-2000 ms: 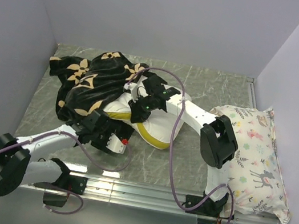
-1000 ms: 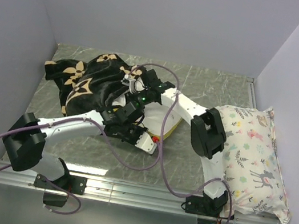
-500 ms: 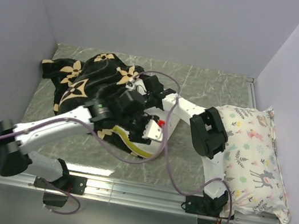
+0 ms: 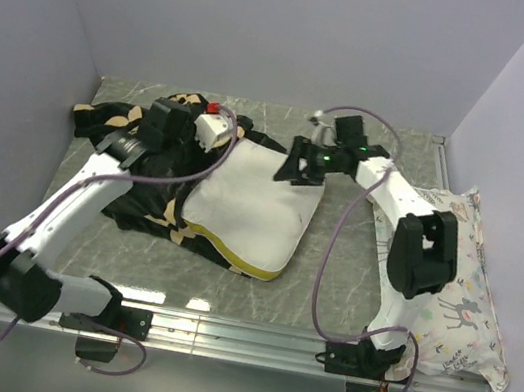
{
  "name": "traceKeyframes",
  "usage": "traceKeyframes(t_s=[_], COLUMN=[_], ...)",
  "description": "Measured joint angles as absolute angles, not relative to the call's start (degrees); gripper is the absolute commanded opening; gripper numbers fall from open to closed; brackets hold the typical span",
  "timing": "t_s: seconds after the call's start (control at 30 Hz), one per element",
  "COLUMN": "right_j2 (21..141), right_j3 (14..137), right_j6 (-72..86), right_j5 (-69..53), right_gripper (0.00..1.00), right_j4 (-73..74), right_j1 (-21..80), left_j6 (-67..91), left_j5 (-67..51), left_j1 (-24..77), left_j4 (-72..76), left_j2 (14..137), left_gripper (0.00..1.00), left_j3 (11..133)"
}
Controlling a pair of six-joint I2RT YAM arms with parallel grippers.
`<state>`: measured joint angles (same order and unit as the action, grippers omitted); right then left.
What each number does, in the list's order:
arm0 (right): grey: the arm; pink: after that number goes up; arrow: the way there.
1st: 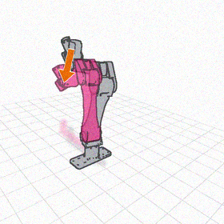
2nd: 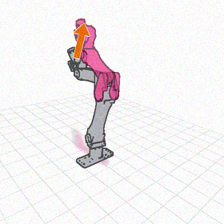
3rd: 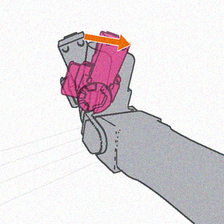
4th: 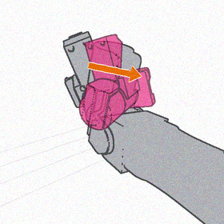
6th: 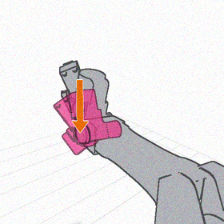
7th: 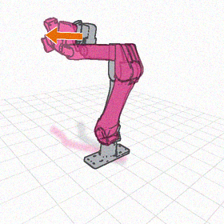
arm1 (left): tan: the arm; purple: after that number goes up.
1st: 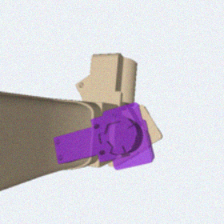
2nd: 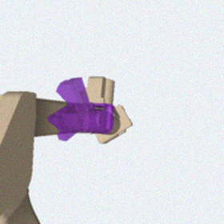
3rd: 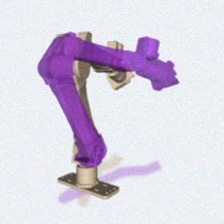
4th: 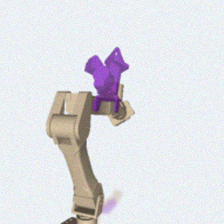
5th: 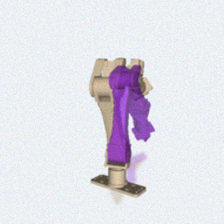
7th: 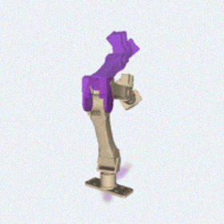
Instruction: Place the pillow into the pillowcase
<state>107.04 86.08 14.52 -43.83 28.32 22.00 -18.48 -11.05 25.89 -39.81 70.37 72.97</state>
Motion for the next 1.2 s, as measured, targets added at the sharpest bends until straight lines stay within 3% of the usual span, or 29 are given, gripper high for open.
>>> traceKeyframes(t_s=[0.2, 0.37, 0.43, 0.53, 0.6, 0.63, 0.83, 0.97, 1.07, 1.1, 1.17, 1.2], right_j2=[104.60, 107.18, 108.64, 111.90, 113.47, 113.78, 113.82, 113.58, 113.14, 112.97, 112.51, 112.20], right_j3=[79.29, 78.94, 79.09, 79.40, 79.35, 79.20, 78.32, 76.86, 75.16, 74.74, 74.32, 74.24], right_j6=[14.57, 15.31, 15.44, 15.84, 16.71, 17.17, 21.47, 24.75, 25.65, 25.65, 24.73, 23.83], right_j5=[-35.81, -33.71, -34.22, -35.88, -37.26, -38.04, -44.03, -47.20, -48.34, -48.82, -49.25, -49.39], right_gripper=[0.83, 0.81, 0.75, 0.56, 0.48, 0.39, 0.20, 0.17, 0.17, 0.17, 0.20, 0.23], right_j4=[30.98, 32.27, 32.25, 31.94, 31.27, 30.63, 26.39, 22.13, 20.49, 20.18, 20.29, 20.49], right_j1=[13.85, 14.39, 14.39, 14.44, 14.24, 14.22, 14.24, 14.39, 14.37, 14.39, 14.48, 14.61], left_j6=[-12.78, -11.16, -10.98, -11.42, -12.29, -12.67, -14.50, -14.39, -14.70, -15.03, -16.19, -16.71], left_j5=[-1.96, 4.43, 6.24, 6.81, 4.71, 2.98, -10.90, -20.27, -25.91, -27.27, -30.74, -31.79], left_j1=[21.87, 21.89, 21.89, 21.87, 22.15, 22.52, 32.73, 39.46, 39.29, 38.61, 35.48, 33.87], left_j4=[-42.15, -41.60, -40.77, -40.75, -41.63, -41.95, -43.72, -43.38, -44.27, -44.91, -46.52, -47.68], left_j2=[81.03, 87.59, 89.93, 93.41, 95.26, 95.55, 98.45, 103.85, 104.88, 104.60, 103.66, 103.24], left_gripper=[0.70, 0.61, 0.41, 0.13, 0.03, 0.00, 0.00, 0.01, 0.20, 0.35, 0.47, 0.58], left_j3=[70.72, 70.17, 70.15, 70.72, 72.14, 72.93, 80.82, 84.77, 83.81, 83.33, 82.08, 82.04])
